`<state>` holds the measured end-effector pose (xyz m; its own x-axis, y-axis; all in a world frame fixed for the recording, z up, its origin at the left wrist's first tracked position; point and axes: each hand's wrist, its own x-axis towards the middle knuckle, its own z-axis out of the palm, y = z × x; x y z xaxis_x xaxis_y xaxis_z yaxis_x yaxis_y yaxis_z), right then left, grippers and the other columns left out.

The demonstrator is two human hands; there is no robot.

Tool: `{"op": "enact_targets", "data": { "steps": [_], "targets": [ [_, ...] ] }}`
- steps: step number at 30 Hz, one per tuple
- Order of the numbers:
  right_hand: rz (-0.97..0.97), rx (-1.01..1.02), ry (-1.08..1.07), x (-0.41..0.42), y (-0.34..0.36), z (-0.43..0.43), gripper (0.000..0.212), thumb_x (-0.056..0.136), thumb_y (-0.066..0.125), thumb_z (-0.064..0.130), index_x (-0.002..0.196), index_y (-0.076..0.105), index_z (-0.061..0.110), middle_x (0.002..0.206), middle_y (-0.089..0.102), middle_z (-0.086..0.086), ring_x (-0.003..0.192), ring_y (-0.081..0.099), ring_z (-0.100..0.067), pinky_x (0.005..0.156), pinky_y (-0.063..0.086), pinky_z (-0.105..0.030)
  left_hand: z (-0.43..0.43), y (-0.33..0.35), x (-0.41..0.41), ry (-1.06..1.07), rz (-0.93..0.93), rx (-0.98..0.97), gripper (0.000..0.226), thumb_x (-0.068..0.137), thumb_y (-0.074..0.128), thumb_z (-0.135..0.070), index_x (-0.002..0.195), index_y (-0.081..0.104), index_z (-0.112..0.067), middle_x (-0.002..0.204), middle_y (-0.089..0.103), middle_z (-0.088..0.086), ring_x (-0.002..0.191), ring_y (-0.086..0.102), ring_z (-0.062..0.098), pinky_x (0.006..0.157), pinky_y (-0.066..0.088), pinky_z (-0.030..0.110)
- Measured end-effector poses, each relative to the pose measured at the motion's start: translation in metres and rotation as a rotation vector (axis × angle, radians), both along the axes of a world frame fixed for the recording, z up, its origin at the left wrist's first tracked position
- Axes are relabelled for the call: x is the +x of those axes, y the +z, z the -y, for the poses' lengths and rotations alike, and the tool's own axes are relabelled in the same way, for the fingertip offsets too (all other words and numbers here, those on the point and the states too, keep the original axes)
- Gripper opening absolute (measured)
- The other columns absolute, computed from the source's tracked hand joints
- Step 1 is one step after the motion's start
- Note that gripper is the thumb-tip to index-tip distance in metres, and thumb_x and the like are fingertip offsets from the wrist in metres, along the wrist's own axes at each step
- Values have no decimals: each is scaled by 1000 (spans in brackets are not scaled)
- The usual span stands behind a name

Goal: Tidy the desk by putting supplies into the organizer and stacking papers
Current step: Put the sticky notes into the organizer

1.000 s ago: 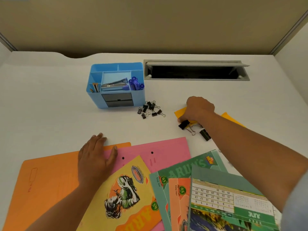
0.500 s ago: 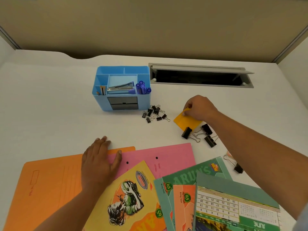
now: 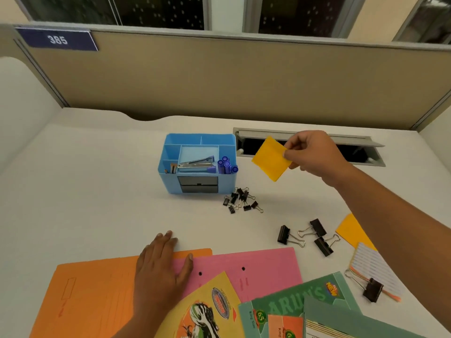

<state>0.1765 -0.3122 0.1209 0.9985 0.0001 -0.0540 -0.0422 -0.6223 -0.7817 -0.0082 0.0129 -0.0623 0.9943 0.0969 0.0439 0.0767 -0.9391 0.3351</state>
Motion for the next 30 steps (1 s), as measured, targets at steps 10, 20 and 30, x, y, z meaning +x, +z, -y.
{"op": "enact_targets", "data": {
  "steps": [10, 20, 30],
  "targets": [
    [303, -365, 173, 71, 26, -78, 9, 81, 69, 19, 84, 70, 28, 83, 69, 6, 81, 64, -16, 76, 56, -38, 1, -1, 0, 0, -4, -28, 72, 90, 24, -69, 125, 60, -18, 142, 52, -2, 136, 42, 19, 112, 32, 43],
    [242, -682, 249, 109, -6, -123, 10, 86, 65, 22, 86, 66, 32, 94, 68, 4, 86, 61, -21, 73, 56, -36, 1, -1, -1, 4, -10, -17, 63, 89, 36, -63, 126, 60, -18, 141, 53, -2, 136, 42, 18, 113, 25, 38],
    [139, -698, 329, 109, -39, -131, 13, 87, 70, 15, 99, 74, 15, 100, 70, -5, 89, 60, -21, 70, 49, -31, 2, 1, 0, 11, -31, -27, 72, 90, 24, -70, 128, 59, -20, 143, 51, -2, 137, 40, 18, 115, 25, 38]
  ]
}}
